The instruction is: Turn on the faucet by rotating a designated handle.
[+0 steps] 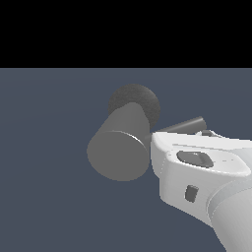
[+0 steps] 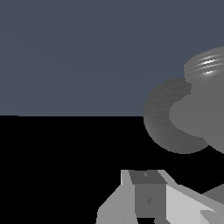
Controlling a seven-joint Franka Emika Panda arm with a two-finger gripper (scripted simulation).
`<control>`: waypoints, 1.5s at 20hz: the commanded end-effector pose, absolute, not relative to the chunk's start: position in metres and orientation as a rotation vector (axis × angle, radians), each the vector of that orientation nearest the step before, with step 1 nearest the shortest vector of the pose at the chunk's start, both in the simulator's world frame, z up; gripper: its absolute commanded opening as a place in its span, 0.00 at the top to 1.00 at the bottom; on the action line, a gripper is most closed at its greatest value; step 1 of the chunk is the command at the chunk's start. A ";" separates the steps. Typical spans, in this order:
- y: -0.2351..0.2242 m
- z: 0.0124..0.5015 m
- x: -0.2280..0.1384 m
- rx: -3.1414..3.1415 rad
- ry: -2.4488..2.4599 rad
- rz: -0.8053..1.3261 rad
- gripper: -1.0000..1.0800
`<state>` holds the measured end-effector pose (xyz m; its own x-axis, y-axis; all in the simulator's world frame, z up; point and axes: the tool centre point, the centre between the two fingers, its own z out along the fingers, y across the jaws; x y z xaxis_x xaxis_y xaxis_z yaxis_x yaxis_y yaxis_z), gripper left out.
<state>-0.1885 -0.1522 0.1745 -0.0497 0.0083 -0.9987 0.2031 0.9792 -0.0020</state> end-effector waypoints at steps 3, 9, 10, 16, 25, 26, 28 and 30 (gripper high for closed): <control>-0.141 0.187 -0.186 0.158 1.606 -0.152 1.00; -0.126 0.206 -0.183 0.151 1.595 -0.145 1.00; -0.123 0.209 -0.182 0.150 1.593 -0.143 1.00; -0.109 0.227 -0.180 0.144 1.582 -0.136 1.00; -0.091 0.250 -0.177 0.137 1.568 -0.127 1.00; -0.117 0.222 -0.183 0.179 1.629 -0.169 1.00; -0.110 0.227 -0.182 0.175 1.623 -0.165 1.00; -0.103 0.232 -0.180 0.172 1.618 -0.162 1.00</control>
<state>-0.1838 -0.1142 0.2234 -0.0698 0.0160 -0.9974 0.2275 0.9738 -0.0003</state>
